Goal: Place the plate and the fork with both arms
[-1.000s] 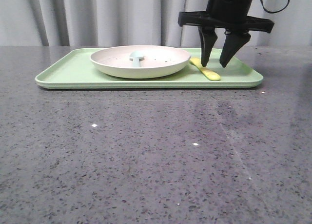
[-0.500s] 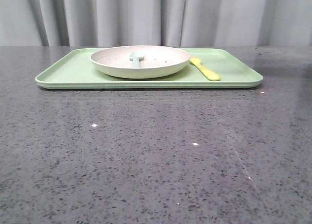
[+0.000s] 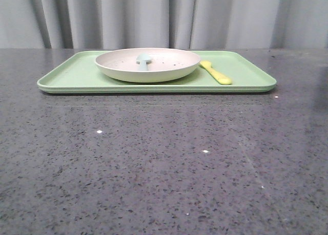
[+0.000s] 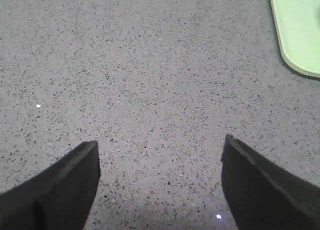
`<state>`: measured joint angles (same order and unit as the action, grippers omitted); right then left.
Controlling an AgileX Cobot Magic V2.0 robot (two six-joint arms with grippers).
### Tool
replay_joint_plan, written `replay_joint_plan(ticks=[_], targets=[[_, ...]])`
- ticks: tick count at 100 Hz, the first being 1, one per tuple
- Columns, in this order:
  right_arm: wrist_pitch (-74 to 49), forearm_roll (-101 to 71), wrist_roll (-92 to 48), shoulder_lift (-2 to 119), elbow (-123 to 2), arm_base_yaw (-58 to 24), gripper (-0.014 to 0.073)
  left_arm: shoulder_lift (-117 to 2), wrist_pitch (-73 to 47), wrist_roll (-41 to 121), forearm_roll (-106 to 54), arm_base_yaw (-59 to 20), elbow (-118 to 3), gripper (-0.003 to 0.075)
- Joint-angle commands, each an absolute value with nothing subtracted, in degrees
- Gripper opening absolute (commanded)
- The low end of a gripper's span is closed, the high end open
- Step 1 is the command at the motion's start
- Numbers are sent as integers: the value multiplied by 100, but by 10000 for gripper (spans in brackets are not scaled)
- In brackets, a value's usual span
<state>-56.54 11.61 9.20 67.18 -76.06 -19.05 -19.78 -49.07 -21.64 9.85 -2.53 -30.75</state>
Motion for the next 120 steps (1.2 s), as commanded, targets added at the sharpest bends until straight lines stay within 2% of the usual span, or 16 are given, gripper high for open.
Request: replay_joint_plan(ticks=[1, 25, 53, 78, 106, 113, 120], targets=[[-5030, 1324, 886, 6077, -7102, -1822, 330, -2032, -4572, -2223, 996, -244, -3227, 489], [-4628, 1337, 1121, 4949, -5533, -1687, 330, -2032, -4572, -2223, 996, -244, -3227, 489], [-4458, 1337, 1345, 3776, -4422, -1687, 330, -2032, -4572, -2223, 996, -244, -3227, 489], [-4486, 1337, 1419, 2935, -3781, -1687, 330, -2032, -4572, -2223, 996, -244, -3227, 489], [-4583, 1273, 1419, 2868, -3681, -1687, 328, -2032, -4483, -2223, 996, -244, -3227, 489], [-4591, 1273, 1419, 2868, -3681, -1687, 300, -2032, -4465, -2223, 996, -244, -3227, 473], [-4619, 1273, 1419, 2868, -3681, -1687, 216, -2032, -4465, -2223, 996, -244, -3227, 414]])
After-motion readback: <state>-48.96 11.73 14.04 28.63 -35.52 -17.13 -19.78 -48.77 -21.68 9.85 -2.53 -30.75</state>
